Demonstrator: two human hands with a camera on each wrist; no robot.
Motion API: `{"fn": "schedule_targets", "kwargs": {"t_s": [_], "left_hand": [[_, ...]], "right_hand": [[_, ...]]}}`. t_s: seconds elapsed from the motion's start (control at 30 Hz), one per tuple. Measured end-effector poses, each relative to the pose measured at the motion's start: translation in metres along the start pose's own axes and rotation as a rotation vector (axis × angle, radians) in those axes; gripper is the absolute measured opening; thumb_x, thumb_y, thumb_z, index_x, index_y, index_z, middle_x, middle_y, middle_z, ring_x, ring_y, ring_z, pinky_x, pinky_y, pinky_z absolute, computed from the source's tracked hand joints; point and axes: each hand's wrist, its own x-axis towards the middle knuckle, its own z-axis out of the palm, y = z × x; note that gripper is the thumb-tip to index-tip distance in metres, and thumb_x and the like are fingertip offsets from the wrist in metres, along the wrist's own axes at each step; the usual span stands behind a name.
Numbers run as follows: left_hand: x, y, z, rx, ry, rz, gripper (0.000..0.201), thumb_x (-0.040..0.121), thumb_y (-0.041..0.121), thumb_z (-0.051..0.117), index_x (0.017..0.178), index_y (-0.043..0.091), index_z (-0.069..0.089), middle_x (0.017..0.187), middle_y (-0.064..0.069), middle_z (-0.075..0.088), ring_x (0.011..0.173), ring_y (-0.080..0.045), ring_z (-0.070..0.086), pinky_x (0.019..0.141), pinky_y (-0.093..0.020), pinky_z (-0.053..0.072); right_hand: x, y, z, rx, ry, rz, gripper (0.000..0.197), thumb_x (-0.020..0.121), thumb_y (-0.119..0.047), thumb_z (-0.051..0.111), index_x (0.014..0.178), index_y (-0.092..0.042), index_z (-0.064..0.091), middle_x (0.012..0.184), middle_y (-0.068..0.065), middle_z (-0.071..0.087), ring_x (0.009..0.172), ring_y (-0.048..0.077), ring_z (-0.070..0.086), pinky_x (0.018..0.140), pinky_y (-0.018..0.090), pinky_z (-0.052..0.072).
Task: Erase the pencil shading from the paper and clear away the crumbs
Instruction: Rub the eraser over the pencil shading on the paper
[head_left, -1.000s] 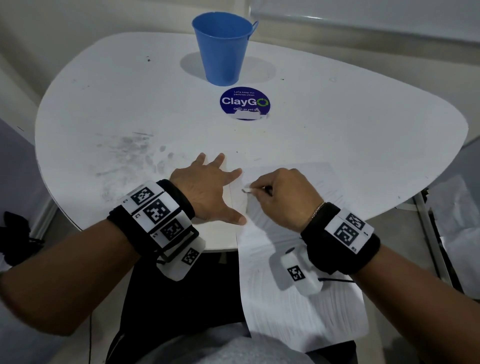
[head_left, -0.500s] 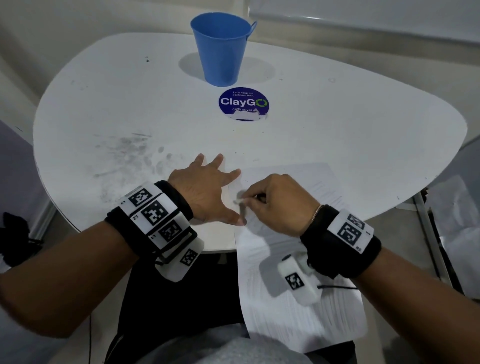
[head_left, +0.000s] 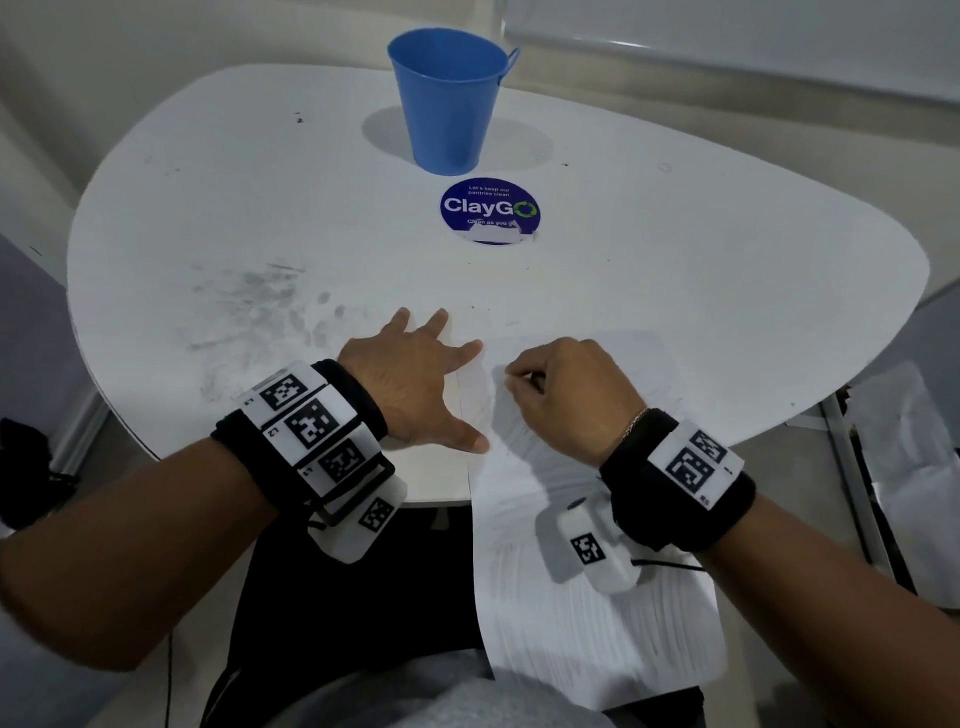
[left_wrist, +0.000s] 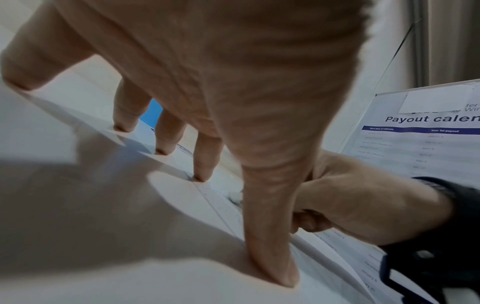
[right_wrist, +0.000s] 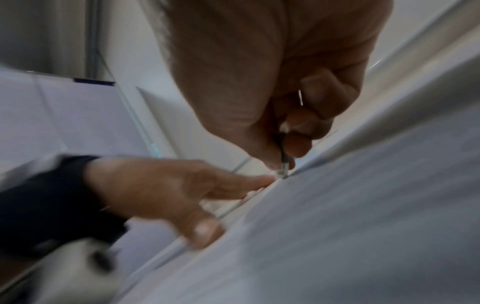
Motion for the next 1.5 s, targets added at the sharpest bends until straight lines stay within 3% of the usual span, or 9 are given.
{"fn": "schedule_targets", "kwargs": {"t_s": [0.1, 0.23, 0.57, 0.73, 0.87, 1.03, 1.2, 1.37, 1.5], "left_hand": [[0.000, 0.001, 0.000, 0.010, 0.004, 0.002, 0.111, 0.068, 0.091, 0.055, 0.157, 0.050, 0.001, 0.169, 0.009, -0.009, 0.156, -0.026, -0.008, 0.113, -0.056, 0.035], [0.000, -0.001, 0.002, 0.000, 0.012, -0.001, 0.110, 0.070, 0.090, 0.055, 0.156, 0.051, 0.001, 0.169, 0.008, -0.009, 0.156, -0.026, -0.007, 0.115, -0.057, 0.032], [0.001, -0.001, 0.002, -0.008, 0.007, 0.003, 0.111, 0.070, 0.090, 0.055, 0.157, 0.050, 0.000, 0.169, 0.008, -0.011, 0.156, -0.027, -0.009, 0.117, -0.057, 0.030], [0.002, 0.000, 0.002, 0.002, 0.008, 0.002, 0.112, 0.068, 0.092, 0.054, 0.157, 0.050, 0.000, 0.169, 0.008, -0.012, 0.156, -0.027, -0.009, 0.115, -0.058, 0.033], [0.002, -0.001, 0.002, -0.005, 0.000, 0.003, 0.111, 0.069, 0.091, 0.055, 0.156, 0.050, -0.001, 0.169, 0.008, -0.012, 0.156, -0.027, -0.010, 0.116, -0.059, 0.030], [0.001, 0.000, 0.002, 0.001, 0.011, 0.004, 0.113, 0.067, 0.092, 0.055, 0.157, 0.049, 0.002, 0.169, 0.007, -0.009, 0.156, -0.027, -0.006, 0.113, -0.057, 0.035], [0.001, -0.001, 0.002, -0.015, 0.008, 0.006, 0.112, 0.069, 0.090, 0.056, 0.157, 0.049, 0.001, 0.169, 0.007, -0.011, 0.156, -0.028, -0.008, 0.116, -0.059, 0.030], [0.002, 0.000, 0.002, -0.020, 0.012, 0.002, 0.112, 0.069, 0.089, 0.058, 0.157, 0.049, 0.002, 0.169, 0.007, -0.010, 0.156, -0.028, -0.009, 0.117, -0.059, 0.029], [0.001, -0.001, 0.002, -0.018, 0.008, 0.006, 0.111, 0.070, 0.090, 0.056, 0.157, 0.049, 0.001, 0.169, 0.006, -0.011, 0.156, -0.028, -0.009, 0.117, -0.060, 0.028]], "right_hand": [[-0.005, -0.006, -0.004, -0.003, -0.154, -0.051, 0.018, 0.096, -0.027, 0.061, 0.093, -0.021, 0.079, 0.053, -0.036, 0.055, 0.055, -0.006, 0.054, 0.055, 0.009, 0.034], [0.004, 0.007, -0.012, -0.023, -0.014, 0.029, 0.018, 0.094, -0.025, 0.062, 0.100, -0.020, 0.078, 0.087, -0.009, 0.074, 0.078, 0.009, 0.065, 0.072, 0.023, 0.049], [0.006, 0.011, -0.015, -0.013, 0.013, 0.054, 0.019, 0.094, -0.022, 0.060, 0.094, -0.016, 0.078, 0.082, -0.005, 0.073, 0.078, 0.014, 0.065, 0.074, 0.030, 0.053], [-0.004, -0.003, -0.007, 0.018, -0.192, -0.039, 0.017, 0.094, -0.026, 0.064, 0.087, -0.021, 0.079, 0.051, -0.020, 0.052, 0.050, -0.003, 0.051, 0.054, 0.012, 0.036], [0.006, 0.009, -0.013, 0.026, -0.056, 0.051, 0.015, 0.093, -0.024, 0.064, 0.096, -0.020, 0.078, 0.088, -0.014, 0.072, 0.079, 0.005, 0.064, 0.074, 0.022, 0.049], [-0.012, -0.009, -0.002, -0.004, -0.199, -0.042, 0.020, 0.095, -0.024, 0.061, 0.087, -0.022, 0.079, 0.047, -0.029, 0.052, 0.051, -0.002, 0.053, 0.054, 0.011, 0.033], [0.004, 0.009, -0.014, 0.014, -0.017, 0.064, 0.017, 0.093, -0.023, 0.063, 0.097, -0.018, 0.079, 0.095, -0.009, 0.076, 0.082, 0.008, 0.066, 0.078, 0.026, 0.053], [-0.007, -0.003, -0.008, -0.035, -0.108, 0.009, 0.018, 0.093, -0.025, 0.062, 0.094, -0.020, 0.079, 0.064, -0.013, 0.064, 0.069, 0.013, 0.062, 0.071, 0.028, 0.052], [0.005, 0.010, -0.017, -0.007, -0.010, 0.098, 0.017, 0.093, -0.024, 0.062, 0.098, -0.019, 0.078, 0.096, -0.007, 0.075, 0.090, 0.014, 0.067, 0.082, 0.028, 0.053]]}}
